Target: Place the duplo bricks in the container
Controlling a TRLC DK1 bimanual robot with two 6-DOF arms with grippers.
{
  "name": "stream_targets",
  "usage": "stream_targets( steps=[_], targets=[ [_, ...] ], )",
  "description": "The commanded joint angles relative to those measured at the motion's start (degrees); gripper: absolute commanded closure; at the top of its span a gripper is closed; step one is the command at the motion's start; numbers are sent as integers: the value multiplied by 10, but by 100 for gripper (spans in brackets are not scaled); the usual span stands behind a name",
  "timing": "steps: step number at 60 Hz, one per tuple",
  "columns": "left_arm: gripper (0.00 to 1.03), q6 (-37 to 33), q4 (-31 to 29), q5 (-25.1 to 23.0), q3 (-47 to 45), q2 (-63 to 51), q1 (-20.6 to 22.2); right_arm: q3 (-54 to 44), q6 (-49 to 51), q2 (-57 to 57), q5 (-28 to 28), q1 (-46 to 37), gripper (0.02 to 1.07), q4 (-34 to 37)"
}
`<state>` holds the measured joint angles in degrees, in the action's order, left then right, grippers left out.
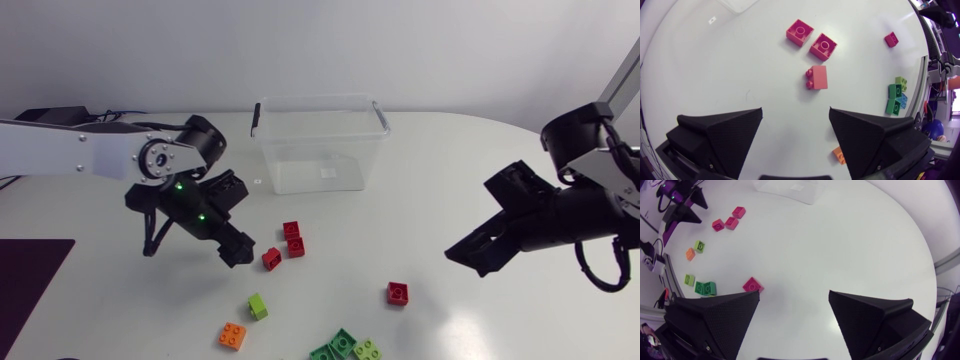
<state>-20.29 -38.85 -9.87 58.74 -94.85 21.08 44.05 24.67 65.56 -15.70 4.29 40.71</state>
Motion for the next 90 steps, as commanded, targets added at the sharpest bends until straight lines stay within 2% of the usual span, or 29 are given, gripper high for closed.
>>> stream_targets(
  steps=[1,19,28,34,37,50,65,71,80,90],
  targets=[
    [14,28,9,2,25,-31,12,-20,38,9,-7,23,7,-7],
    [18,61,42,42,51,-90,69,-26,47,51,-2,68,7,-23],
    [18,68,45,47,65,-120,84,-35,63,62,-2,89,7,-32],
    [34,74,47,47,72,-133,90,-39,97,79,-2,96,7,-40],
    [47,76,53,47,72,-138,91,-35,111,93,-2,96,7,-42],
    [71,76,84,48,45,-131,111,-19,162,152,-2,99,7,-49],
    [74,51,84,76,8,-78,121,-20,187,171,-1,142,7,-60],
    [74,47,76,82,2,-50,121,-20,187,188,16,155,7,-72],
    [80,48,70,82,-5,-34,118,-19,184,207,36,169,7,-90],
    [80,48,69,81,-6,-27,115,-20,182,203,39,172,7,-92]
  ],
)
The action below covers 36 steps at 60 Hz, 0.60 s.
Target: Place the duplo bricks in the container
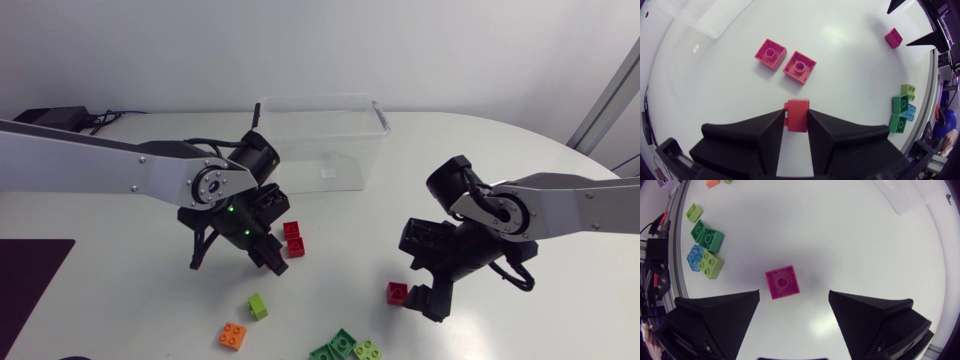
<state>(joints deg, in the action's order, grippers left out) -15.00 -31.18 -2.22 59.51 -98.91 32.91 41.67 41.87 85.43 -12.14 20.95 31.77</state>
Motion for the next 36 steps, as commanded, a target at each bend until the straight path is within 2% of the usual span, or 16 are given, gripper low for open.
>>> stream_targets(
  steps=[1,11,18,28,36],
  targets=[
    [80,-5,-7,5,-13,16,-3,3,10,4,4,5,7,-2],
    [80,-5,-12,5,25,74,-28,0,11,5,15,13,7,-9],
    [80,-17,-51,5,82,85,-52,3,12,16,22,30,7,-13],
    [80,-25,-64,5,131,96,-65,2,10,44,36,49,7,-20],
    [80,-21,-56,4,170,94,-68,-3,11,64,38,52,20,-27]
  ],
)
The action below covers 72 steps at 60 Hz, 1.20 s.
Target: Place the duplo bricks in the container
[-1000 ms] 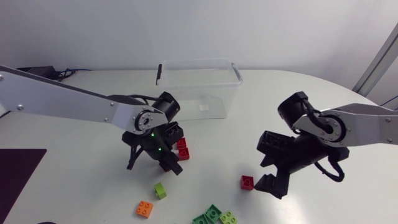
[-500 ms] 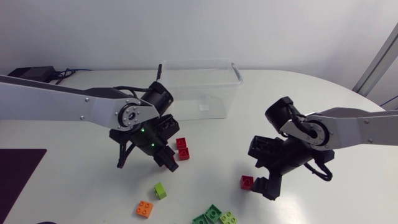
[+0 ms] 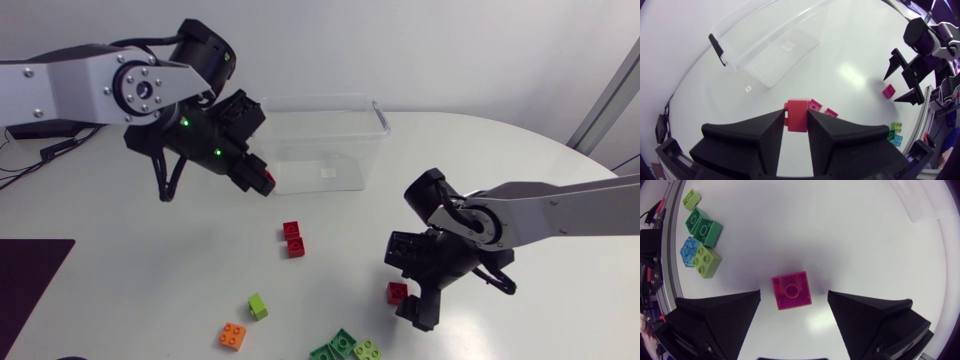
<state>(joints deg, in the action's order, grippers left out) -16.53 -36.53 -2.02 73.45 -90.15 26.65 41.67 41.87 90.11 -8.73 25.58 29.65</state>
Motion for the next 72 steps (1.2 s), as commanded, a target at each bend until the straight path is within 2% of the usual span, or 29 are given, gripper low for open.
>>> stream_targets(
  steps=[1,7,8,10,12,34,47,51,58,62,72],
  targets=[
    [80,-5,0,2,33,7,-6,-3,11,20,4,5,22,-6],
    [80,5,18,2,58,-6,-9,-6,13,21,5,10,44,-7],
    [80,7,27,2,64,-9,-10,-7,11,20,6,12,54,-9],
    [80,9,37,2,70,-13,-11,-8,10,18,6,13,67,-10],
    [80,13,52,2,77,-21,-11,-6,9,17,5,12,70,-7],
    [78,40,132,2,193,-166,-50,22,1,-78,6,3,72,69],
    [70,61,135,5,272,-246,-65,88,-38,-103,3,9,72,108],
    [45,61,137,11,282,-261,-68,118,-51,-103,2,9,72,113],
    [13,61,144,11,282,-264,-75,171,-66,-92,-2,3,72,121],
    [6,61,144,11,275,-256,-79,205,-78,-80,-3,-3,72,124],
    [6,57,143,11,214,-179,-84,287,-108,-33,-7,-19,72,117]
  ],
)
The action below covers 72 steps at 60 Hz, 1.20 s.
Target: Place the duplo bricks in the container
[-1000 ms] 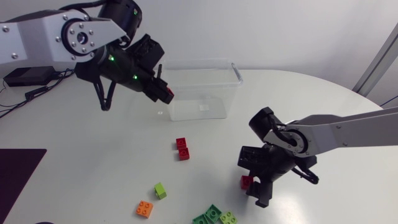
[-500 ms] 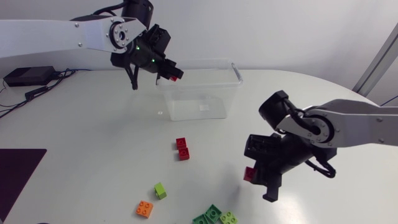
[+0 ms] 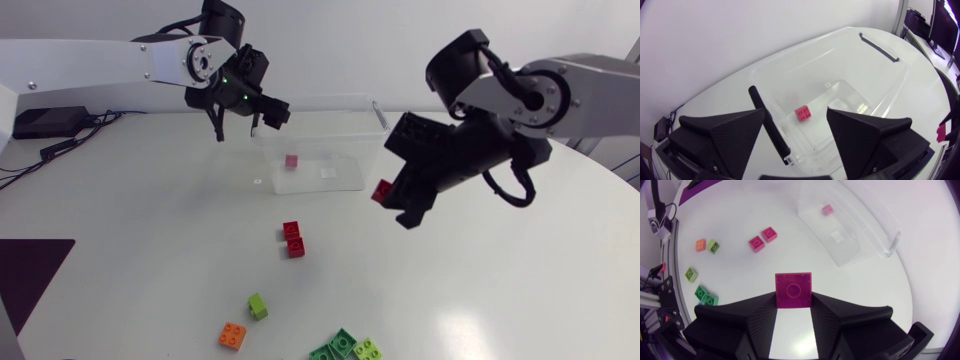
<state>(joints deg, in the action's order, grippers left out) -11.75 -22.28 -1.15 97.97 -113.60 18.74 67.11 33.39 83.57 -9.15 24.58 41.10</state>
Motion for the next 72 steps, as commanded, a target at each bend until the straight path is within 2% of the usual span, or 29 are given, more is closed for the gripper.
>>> stream_targets(
  steps=[1,28,46,61,64,66,67,68,70,72],
  targets=[
    [6,6,0,3,-45,71,-5,42,-25,38,-3,-10,72,0],
    [6,-85,-43,-10,-328,318,37,252,-97,189,1,-27,72,-29],
    [6,-129,-42,-28,-481,391,67,362,-121,278,19,-35,72,-34],
    [7,-153,-31,-35,-559,397,103,416,-139,339,33,-53,70,-37],
    [7,-153,-23,-35,-568,397,111,420,-141,345,36,-54,59,-38],
    [7,-153,-22,-36,-569,396,115,421,-143,346,36,-56,46,-37],
    [7,-153,-20,-40,-571,394,118,421,-145,346,36,-56,31,-37],
    [7,-153,-20,-41,-572,393,119,422,-147,346,36,-57,21,-37],
    [7,-155,-20,-42,-575,391,125,421,-147,344,36,-56,5,-35],
    [7,-158,-20,-43,-578,385,132,420,-147,335,36,-56,6,-33]
  ],
)
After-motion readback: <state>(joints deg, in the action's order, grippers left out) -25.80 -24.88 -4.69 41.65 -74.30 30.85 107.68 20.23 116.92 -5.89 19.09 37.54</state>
